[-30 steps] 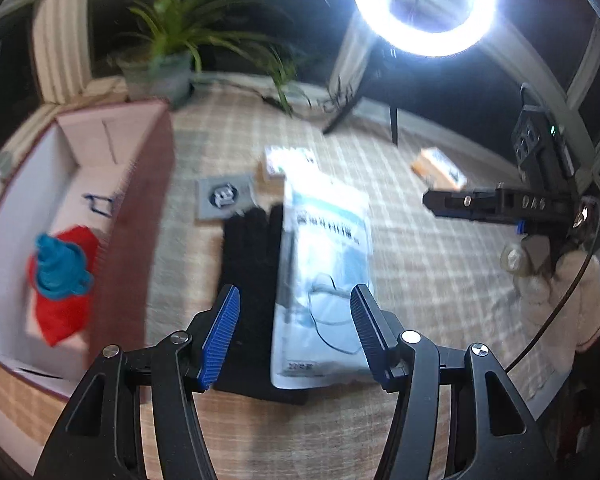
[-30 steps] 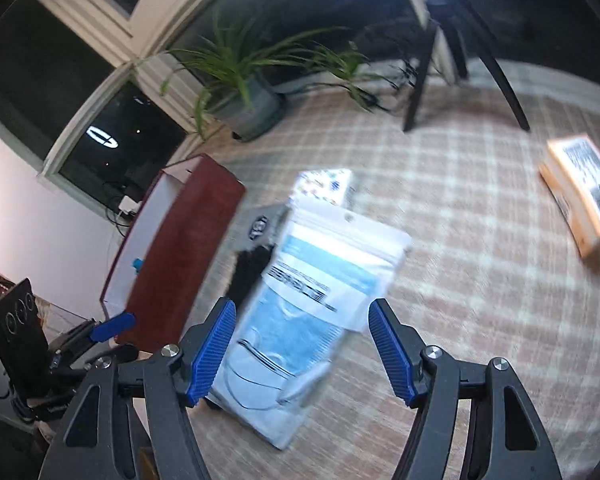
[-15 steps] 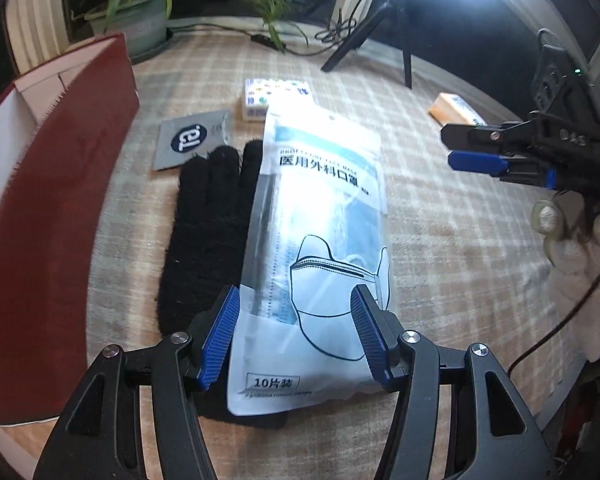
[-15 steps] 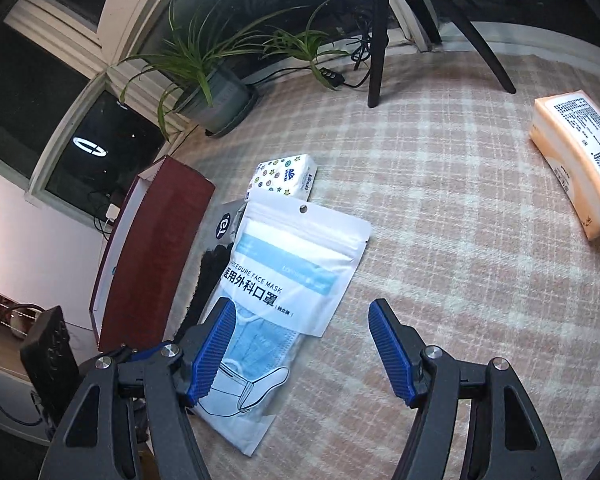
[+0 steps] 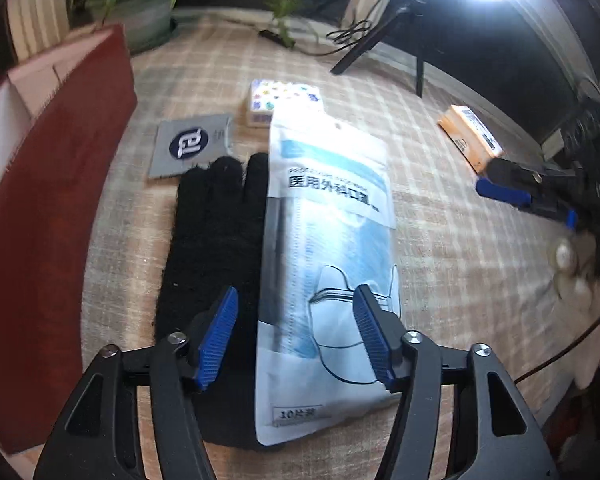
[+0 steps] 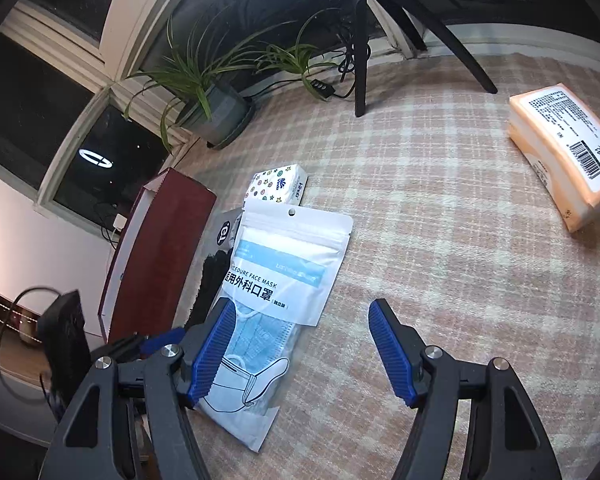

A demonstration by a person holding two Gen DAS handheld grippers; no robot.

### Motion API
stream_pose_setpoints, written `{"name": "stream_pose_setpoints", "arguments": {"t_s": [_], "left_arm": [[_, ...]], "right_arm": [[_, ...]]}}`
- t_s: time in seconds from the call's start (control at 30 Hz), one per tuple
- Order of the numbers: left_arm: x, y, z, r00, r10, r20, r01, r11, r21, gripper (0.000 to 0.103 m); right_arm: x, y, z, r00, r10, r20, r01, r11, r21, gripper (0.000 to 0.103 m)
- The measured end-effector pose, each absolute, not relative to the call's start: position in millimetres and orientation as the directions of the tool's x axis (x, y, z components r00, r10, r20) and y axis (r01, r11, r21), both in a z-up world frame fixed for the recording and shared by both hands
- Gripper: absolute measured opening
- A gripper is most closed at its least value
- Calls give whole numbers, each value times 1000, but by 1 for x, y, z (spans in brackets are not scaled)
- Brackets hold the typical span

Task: Organize soft objects
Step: 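Lower both tools onto the blue face-mask packet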

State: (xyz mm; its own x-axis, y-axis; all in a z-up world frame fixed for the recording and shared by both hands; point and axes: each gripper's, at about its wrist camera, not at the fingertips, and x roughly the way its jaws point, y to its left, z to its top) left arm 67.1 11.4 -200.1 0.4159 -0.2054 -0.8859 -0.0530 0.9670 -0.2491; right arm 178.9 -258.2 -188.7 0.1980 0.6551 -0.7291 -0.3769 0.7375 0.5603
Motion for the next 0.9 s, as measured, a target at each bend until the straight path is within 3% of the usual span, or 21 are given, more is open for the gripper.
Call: {"name": "stream_pose_setpoints", "arguments": {"t_s": [0.67,0.9], "left_arm": [[91,-76,-225,304,-313,-900,102,950,-296,61],[83,-69,-227,317,-359,-878,41,930,-365,61]], "right_arm": [[181,-281,-198,175,673,-719,-337,727,599,65],[191,-287,-210,125,658,-743,-322,735,597,65]]}}
